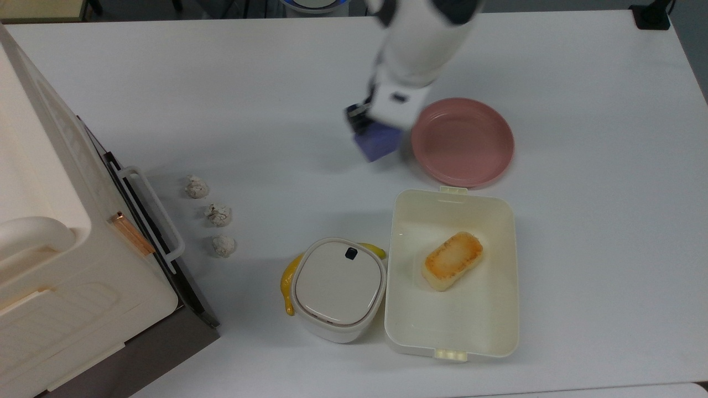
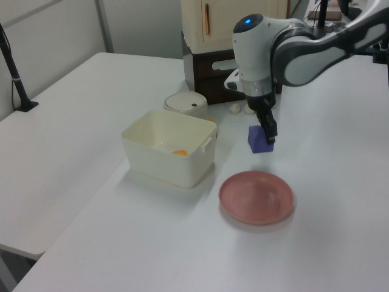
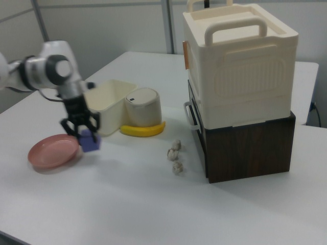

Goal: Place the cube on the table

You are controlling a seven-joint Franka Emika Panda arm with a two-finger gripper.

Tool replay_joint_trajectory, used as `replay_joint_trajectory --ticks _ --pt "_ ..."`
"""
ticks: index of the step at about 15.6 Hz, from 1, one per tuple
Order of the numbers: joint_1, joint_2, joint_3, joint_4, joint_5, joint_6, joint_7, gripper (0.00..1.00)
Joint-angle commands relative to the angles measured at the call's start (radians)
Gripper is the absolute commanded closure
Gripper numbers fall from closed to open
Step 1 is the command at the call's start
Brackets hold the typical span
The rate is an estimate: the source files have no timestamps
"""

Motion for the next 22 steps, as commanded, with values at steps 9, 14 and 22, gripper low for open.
replay_joint_trajectory --ticks 9,14,22 --pt "-0.101 -0.058 -0.065 0.013 0.047 -0.001 0.272 0.0" --pt "-0.163 -0.204 -0.075 0.015 0.041 -0.051 0.366 0.0" --pt "-0.189 -0.263 -0.107 0.018 0.092 -0.064 0.368 0.0"
